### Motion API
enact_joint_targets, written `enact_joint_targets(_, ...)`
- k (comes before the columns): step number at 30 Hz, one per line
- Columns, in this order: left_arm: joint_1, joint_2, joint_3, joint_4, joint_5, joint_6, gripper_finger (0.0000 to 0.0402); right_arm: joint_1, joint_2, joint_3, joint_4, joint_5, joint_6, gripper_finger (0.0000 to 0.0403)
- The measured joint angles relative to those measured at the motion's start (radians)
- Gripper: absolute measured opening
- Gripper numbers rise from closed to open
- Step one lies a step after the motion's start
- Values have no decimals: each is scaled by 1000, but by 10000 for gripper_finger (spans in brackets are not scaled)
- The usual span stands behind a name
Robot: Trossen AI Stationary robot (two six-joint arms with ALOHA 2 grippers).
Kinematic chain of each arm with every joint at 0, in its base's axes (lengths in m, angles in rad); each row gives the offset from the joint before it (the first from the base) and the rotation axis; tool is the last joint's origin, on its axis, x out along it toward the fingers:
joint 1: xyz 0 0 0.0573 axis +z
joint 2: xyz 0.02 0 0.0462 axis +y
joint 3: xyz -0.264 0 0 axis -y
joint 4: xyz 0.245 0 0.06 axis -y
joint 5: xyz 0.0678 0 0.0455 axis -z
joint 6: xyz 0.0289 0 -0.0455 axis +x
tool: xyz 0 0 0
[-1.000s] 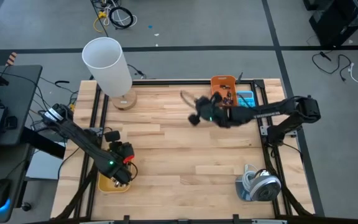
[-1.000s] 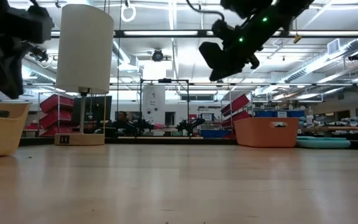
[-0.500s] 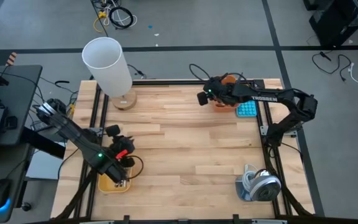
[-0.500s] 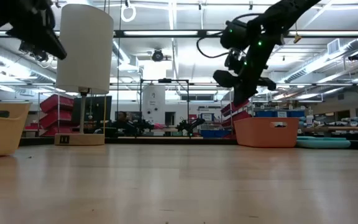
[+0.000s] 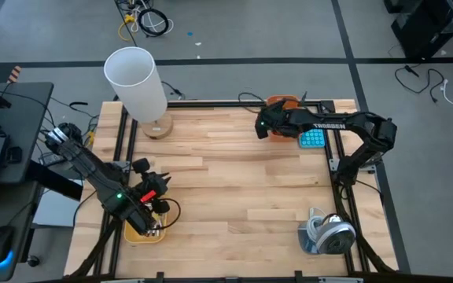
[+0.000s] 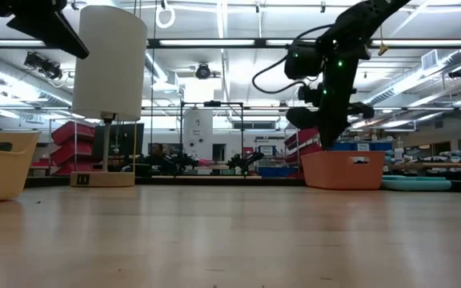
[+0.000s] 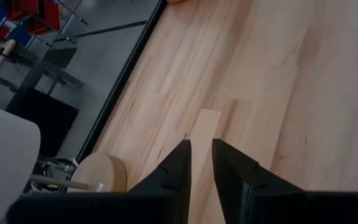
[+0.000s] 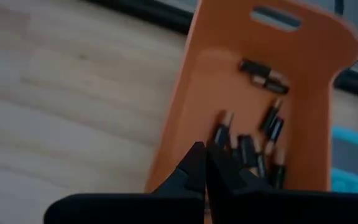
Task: Sort batteries
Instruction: Move the orange bin to the right side of the yellow bin
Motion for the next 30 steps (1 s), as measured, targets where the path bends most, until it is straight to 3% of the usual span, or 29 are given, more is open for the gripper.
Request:
enact_joint_targets(11, -9, -1, 0, 17, -46, -8, 66, 85, 135, 0, -6, -144, -7, 0)
enact_joint_targets(19, -14, -1, 0, 18, -54, -8, 66, 141, 132, 0, 61, -172, -19, 0)
enact_joint_targets(30, -14, -1, 0, 26, -85, -8, 66, 237, 133, 0, 271, -351, -59, 0)
